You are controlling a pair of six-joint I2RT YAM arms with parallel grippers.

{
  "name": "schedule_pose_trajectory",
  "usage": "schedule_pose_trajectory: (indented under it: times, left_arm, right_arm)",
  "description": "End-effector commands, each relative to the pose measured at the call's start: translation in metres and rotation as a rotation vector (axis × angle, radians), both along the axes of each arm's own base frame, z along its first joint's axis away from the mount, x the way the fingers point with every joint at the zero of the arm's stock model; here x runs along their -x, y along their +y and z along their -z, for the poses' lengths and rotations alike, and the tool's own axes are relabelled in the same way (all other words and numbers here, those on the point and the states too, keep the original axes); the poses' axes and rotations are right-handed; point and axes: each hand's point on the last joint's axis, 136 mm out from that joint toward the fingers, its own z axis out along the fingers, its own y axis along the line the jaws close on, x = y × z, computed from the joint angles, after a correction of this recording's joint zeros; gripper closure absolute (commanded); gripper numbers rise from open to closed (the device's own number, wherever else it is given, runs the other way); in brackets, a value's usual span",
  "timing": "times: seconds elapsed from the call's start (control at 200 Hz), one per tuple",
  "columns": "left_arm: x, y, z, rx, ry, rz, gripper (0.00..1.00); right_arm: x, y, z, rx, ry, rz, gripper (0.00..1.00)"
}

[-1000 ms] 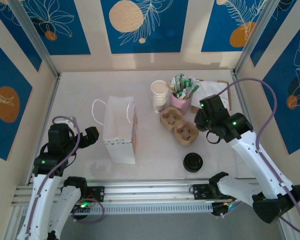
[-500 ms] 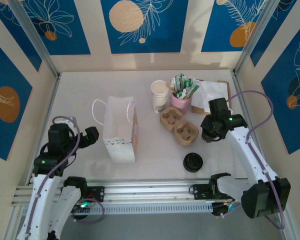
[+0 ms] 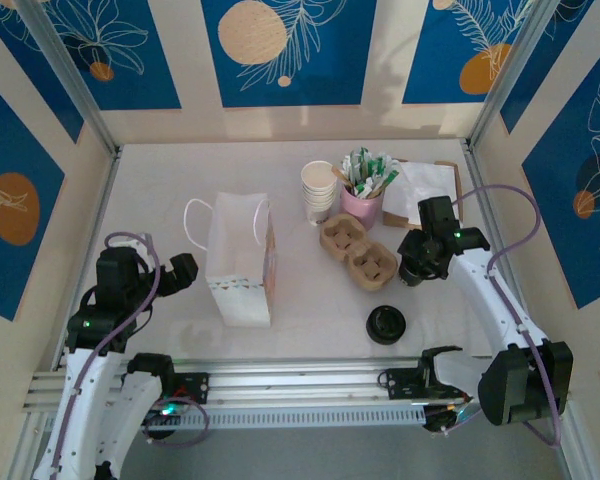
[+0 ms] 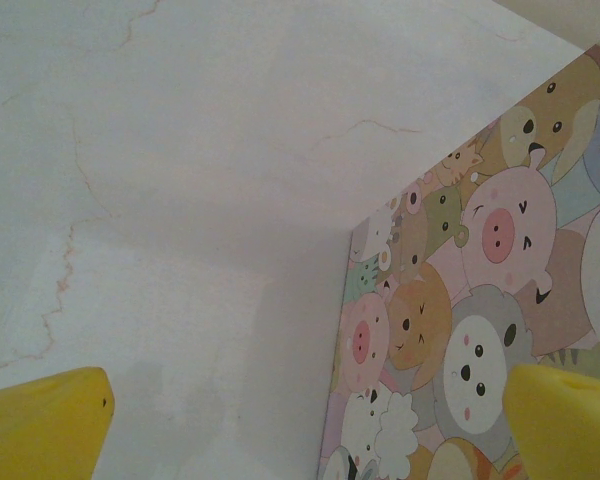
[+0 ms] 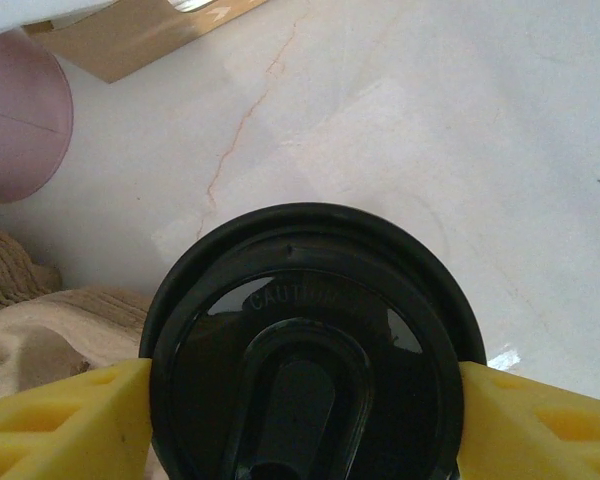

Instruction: Pack the takeout coffee

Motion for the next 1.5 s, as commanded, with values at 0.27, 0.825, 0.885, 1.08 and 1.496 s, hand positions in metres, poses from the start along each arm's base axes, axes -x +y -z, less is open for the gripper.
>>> schedule_pose_trajectory:
  times: [0.27, 0.825, 0.885, 1.08, 1.496]
  left_arm:
    - [-0.002, 0.002, -0.002, -0.005, -0.021, -0.006, 0.0]
    - [-0.002, 0.002, -0.002, -0.005, -0.02, -0.006, 0.0]
    - [-0.002, 0.002, -0.002, -0.005, -0.021, -0.006, 0.0]
    - [-0.002, 0.002, -0.002, -0.005, -0.02, -0.006, 0.0]
    - [-0.002, 0.002, -0.002, -0.005, -0.021, -0.007, 0.0]
  right_arm:
    - [0.001, 0.003, 0.003, -0.003, 0.018, -0.025, 0.23]
    - [-0.002, 0.006, -0.002, 0.023, 0.035, -0.052, 0.2]
    - [-0.003, 0.006, -0.003, 0.023, 0.03, -0.053, 0.2]
    - [-0.004, 0.008, -0.009, 0.021, 0.013, -0.061, 0.2]
    - [0.0, 0.007, -0.022, 0.028, -0.01, -0.066, 0.16]
